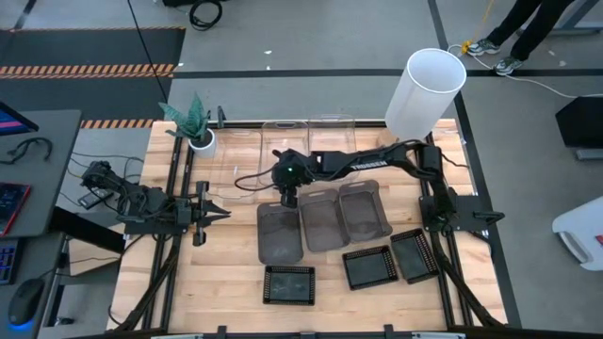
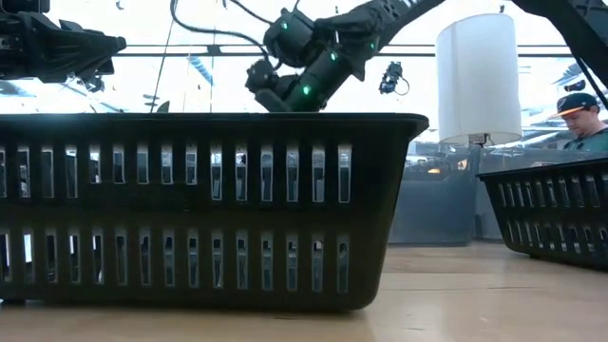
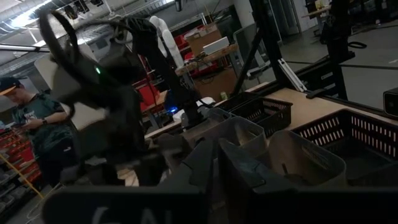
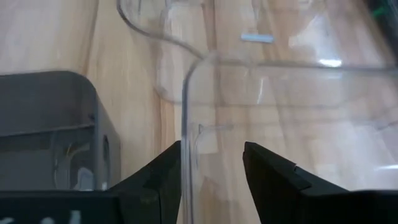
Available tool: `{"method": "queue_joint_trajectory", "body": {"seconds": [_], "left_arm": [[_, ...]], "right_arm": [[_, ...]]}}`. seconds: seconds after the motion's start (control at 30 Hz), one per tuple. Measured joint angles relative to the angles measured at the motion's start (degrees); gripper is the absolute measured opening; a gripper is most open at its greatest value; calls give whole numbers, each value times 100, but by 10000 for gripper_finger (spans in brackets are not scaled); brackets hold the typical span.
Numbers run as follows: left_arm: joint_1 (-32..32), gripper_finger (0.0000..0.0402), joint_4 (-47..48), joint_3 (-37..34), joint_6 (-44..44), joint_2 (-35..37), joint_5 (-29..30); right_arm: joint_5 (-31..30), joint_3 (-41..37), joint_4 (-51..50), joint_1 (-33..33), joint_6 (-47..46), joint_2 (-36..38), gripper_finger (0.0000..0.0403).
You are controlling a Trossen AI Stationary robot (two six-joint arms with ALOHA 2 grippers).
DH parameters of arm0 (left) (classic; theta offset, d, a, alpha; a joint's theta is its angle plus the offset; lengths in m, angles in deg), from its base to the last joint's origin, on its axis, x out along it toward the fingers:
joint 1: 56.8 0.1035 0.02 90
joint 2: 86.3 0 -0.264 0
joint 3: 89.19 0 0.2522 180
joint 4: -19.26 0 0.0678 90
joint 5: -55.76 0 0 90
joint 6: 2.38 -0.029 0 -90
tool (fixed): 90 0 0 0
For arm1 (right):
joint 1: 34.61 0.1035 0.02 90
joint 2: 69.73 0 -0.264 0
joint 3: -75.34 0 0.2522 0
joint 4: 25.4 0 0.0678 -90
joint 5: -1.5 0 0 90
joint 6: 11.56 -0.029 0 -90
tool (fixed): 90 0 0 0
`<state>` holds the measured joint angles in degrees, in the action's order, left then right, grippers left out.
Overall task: Stack baskets by color
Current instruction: Stack the middle transparent bin on top of the right transparent bin
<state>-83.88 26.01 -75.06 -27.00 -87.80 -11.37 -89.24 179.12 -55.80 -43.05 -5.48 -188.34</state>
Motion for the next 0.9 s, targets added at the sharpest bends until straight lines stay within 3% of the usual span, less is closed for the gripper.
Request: {"method": "queue_joint_trajectory", "body": {"seconds": [0.13,0.57,0.9], "left_arm": [[-1,32,-1,1,0,0,0],[1,33,-2,1,0,2,0],[1,26,0,0,0,2,0]], "right_arm": [[-17,207,-527,2,85,-41,167],[-335,-46,-771,15,119,-43,163],[-412,139,-1514,17,163,-43,102]]}}
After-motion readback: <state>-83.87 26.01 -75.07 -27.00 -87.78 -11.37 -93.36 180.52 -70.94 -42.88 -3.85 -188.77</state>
